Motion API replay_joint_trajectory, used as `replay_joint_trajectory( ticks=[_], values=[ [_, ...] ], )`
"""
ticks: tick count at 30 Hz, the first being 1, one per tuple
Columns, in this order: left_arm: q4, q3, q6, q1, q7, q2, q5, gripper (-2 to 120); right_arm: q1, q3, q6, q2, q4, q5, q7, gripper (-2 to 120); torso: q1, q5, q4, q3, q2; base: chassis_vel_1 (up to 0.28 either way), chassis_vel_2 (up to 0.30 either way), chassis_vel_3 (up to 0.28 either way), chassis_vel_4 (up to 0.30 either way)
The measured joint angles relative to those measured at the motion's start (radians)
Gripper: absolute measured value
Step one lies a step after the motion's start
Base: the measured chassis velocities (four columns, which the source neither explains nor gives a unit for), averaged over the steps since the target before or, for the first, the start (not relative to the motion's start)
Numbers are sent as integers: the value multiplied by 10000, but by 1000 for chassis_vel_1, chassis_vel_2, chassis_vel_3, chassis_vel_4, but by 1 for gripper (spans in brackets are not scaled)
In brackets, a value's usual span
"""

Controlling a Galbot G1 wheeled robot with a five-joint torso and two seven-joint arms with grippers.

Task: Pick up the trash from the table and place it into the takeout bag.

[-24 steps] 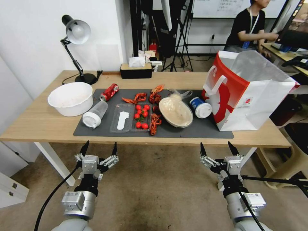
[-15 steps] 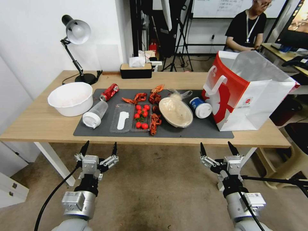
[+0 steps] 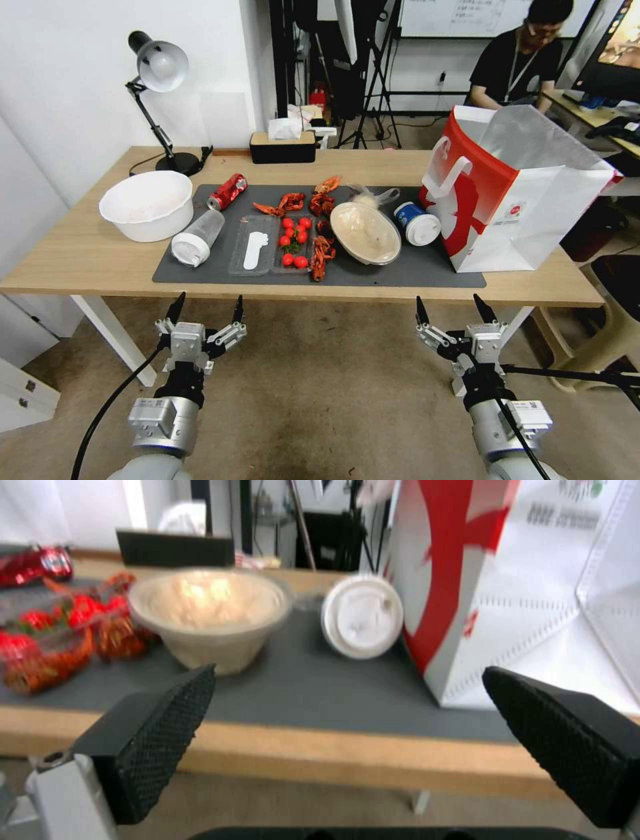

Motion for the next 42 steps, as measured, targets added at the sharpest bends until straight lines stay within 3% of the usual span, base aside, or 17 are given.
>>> replay_joint_trajectory(
  ticks=[3,5,8,14,31,35,38,40,42],
  values=[
    [131,-110,625,-184,-240,117,-547,100,-61,421,-739,279,2,54,-468,100,0,-2,-4,0,-1,0,0,0,0],
    [367,-307,1772,-525,-678,320,-1550,100,-135,1105,-1782,678,12,242,-1145,100,0,0,-6,0,-1,0,0,0,0],
    [512,-429,2423,-730,-938,451,-2152,100,-119,1291,-1919,744,12,380,-1240,100,0,-2,-6,0,0,0,0,0,0],
    [600,-589,1800,-911,-946,563,-2426,100,-15,1320,-1913,749,81,416,-1219,100,0,1,-3,0,0,0,0,0,0],
    [674,-467,1596,-839,-913,539,-2467,100,20,1246,-1640,690,262,663,-1185,100,1,-1,-3,0,0,0,0,0,0],
    [678,-459,1580,-843,-863,536,-2463,100,101,1225,-1673,614,271,1267,-1187,100,0,0,-3,0,0,0,0,0,0],
    [717,-437,1552,-831,-816,533,-2461,100,206,1153,-1975,486,368,3070,-1179,100,0,0,-3,0,-1,0,0,0,0],
    [723,-432,1547,-831,-813,531,-2460,100,236,1135,-2043,452,411,3503,-1156,100,0,0,-4,0,0,0,0,0,0],
    [776,-420,1487,-844,-788,531,-2450,100,482,1077,-2408,262,621,5447,-841,100,0,0,-3,0,0,0,0,0,0]
  ],
)
